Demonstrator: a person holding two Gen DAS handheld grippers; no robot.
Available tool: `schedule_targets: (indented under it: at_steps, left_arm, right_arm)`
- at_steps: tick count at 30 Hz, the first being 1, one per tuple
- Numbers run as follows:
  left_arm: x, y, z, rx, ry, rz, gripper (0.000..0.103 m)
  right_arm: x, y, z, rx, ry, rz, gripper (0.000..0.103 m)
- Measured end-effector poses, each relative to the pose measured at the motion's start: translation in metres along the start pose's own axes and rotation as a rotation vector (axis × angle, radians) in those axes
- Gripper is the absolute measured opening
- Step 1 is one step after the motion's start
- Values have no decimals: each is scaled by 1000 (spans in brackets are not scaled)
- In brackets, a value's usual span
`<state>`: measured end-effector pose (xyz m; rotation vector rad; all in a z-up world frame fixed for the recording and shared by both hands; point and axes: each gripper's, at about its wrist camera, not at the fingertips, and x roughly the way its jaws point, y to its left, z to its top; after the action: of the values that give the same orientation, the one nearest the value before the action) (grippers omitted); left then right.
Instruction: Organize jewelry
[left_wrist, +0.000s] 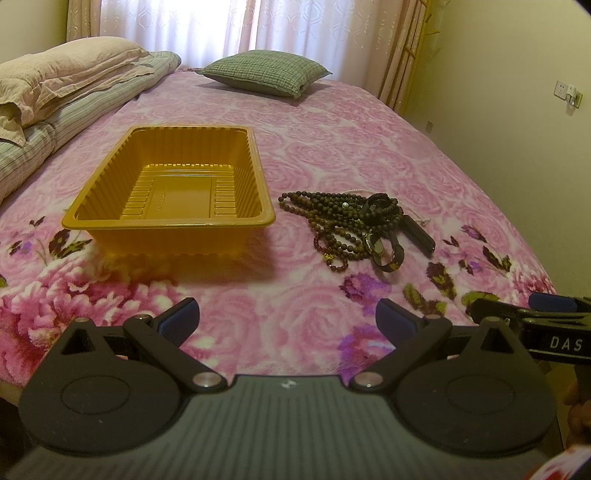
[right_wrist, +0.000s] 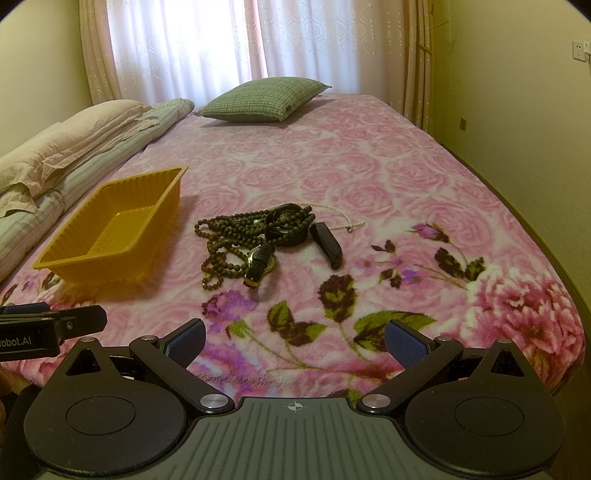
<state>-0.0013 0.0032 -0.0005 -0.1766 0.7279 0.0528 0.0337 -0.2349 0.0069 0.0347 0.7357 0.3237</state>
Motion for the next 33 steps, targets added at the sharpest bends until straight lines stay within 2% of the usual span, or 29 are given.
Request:
schedule_targets:
  at_steps: [33]
  left_arm:
    - [2, -3, 3, -30, -6, -3, 101]
  right_arm:
    - [-1, -9, 6, -1, -3, -2, 103]
